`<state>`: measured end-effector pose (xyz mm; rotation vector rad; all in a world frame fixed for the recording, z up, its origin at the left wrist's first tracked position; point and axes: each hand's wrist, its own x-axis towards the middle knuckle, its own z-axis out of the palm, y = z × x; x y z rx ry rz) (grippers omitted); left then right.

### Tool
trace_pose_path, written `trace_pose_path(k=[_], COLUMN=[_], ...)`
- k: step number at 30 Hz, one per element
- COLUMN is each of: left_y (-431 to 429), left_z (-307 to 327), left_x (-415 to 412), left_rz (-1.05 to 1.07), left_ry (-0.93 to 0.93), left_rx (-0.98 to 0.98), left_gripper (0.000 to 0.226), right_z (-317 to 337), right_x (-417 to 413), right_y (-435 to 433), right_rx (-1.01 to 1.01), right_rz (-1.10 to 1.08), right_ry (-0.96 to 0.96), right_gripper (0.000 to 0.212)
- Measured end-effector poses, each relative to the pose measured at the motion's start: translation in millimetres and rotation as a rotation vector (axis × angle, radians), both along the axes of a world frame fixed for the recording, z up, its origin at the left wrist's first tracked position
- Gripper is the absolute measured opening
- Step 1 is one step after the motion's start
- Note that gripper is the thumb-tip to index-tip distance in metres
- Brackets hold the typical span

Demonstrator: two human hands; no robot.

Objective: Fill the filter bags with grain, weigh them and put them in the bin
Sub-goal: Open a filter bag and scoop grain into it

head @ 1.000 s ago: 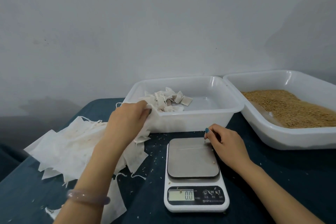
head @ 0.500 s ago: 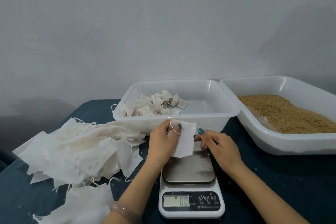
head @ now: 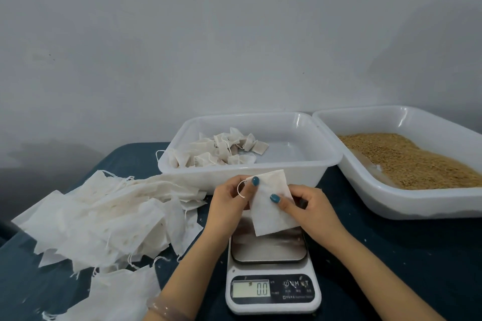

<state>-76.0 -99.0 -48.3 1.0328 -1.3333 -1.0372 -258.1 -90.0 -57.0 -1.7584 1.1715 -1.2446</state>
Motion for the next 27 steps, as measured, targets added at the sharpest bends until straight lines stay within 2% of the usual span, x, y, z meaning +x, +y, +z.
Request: trace_pose_path(k=[3,5,7,9,12,14,16,20,21,23,27], left_y=[2,4,6,9,10,10,13,14,14,15,15], left_z=[1,1,2,3,2,0,1,5,7,12,15], left_x=[2,5,6,4,2,4,6,8,8,11,14], left_rz=[0.034,0.014,-0.040,-0.068,-0.003,0.029,0.034,0.111,0.127,0.144,0.158], left_ry=[0.026,0.029,-0.040,-0.146,-0.247,-0.357,-0.463,-0.850,-0.897,-0.925,-0.938], left_rx=[0.011,-0.001,-0.023,-0.053,-0.120,-0.179,-0.245,-0.397,-0.419,-0.452,-0.466], left_gripper=[0.025,0.029,0.039,0.044,0.036,0.010,0.021,0.021,0.023,0.025,0.037], right_z=[1,0,0,1,2,5,7,12,12,12,11], right_x=[-1,0,0,-2,-4,-3,-4,-5,-5,-6,-5], right_y=[0,0,-1,-2,-2,-2,-2,0,0,0,1], right_rx=[-0.007,-0.020,-0.040,-0.051,-0.063,-0.061,-0.051,-0.070,-0.058,-0.039,-0.058], right_rz=[0.026,0.031,0.025,0.020,0.013,0.003,0.002,0.043,0.056,0.068,0.076], right_ry=[0.011,0.006,-0.031,-0.058,-0.045,-0.068,-0.130,-0.178,-0.175,-0.114,0.011], right_gripper=[0.032,0.039,0.052,0.054,0.038,0.031,0.030,0.025,0.019,0.011,0.011])
